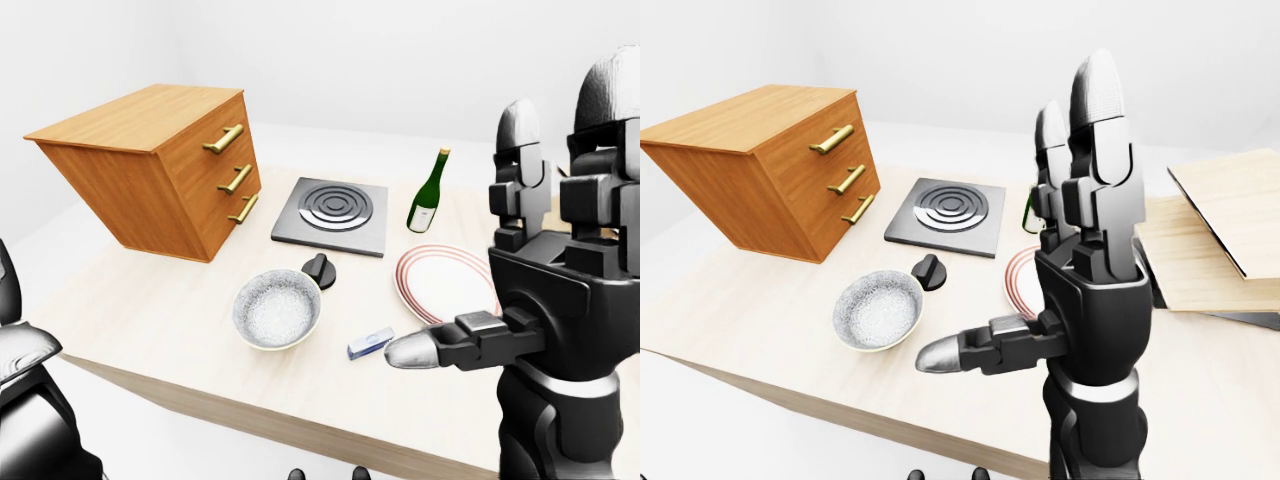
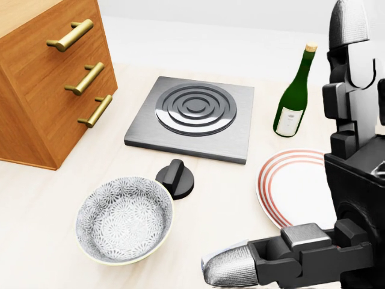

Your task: Pick up the akita bowl and put it on the plate.

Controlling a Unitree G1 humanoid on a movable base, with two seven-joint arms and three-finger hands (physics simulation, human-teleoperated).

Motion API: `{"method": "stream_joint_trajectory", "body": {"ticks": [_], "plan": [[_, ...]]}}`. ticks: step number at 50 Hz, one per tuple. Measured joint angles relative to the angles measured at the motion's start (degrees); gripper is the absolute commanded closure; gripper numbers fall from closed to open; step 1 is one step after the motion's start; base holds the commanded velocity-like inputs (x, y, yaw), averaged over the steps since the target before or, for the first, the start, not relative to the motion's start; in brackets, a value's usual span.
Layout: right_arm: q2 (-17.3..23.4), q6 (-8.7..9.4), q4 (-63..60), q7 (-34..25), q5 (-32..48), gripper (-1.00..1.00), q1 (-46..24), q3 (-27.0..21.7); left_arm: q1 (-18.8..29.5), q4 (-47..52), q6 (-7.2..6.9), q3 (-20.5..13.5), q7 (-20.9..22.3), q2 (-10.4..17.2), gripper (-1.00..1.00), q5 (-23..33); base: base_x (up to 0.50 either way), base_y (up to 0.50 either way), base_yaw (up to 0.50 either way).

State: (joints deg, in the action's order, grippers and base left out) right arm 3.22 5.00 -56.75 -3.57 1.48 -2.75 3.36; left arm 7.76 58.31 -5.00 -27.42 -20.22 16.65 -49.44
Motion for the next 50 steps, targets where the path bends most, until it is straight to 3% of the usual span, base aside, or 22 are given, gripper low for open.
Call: {"method": "stream_joint_trajectory", "body": {"ticks": [21,35,50], "plan": [[3.08,0.0,8.34,-18.97,17.95,-1.0,-9.84,8.29,0.94,-0.79,0.0,0.13,-0.66,0.75,-1.0,-0.17,0.0,0.0,0.0],[2.97,0.0,10.64,-28.22,27.46,-1.0,-10.51,10.35,1.64,-1.84,0.0,0.68,-0.8,0.74,-1.0,0.28,0.0,0.0,0.0],[1.15,0.0,12.7,-36.43,41.66,-1.0,-6.84,18.22,1.98,-2.26,0.0,0.54,-1.19,1.08,-1.0,-0.34,0.0,0.0,0.0]]}}
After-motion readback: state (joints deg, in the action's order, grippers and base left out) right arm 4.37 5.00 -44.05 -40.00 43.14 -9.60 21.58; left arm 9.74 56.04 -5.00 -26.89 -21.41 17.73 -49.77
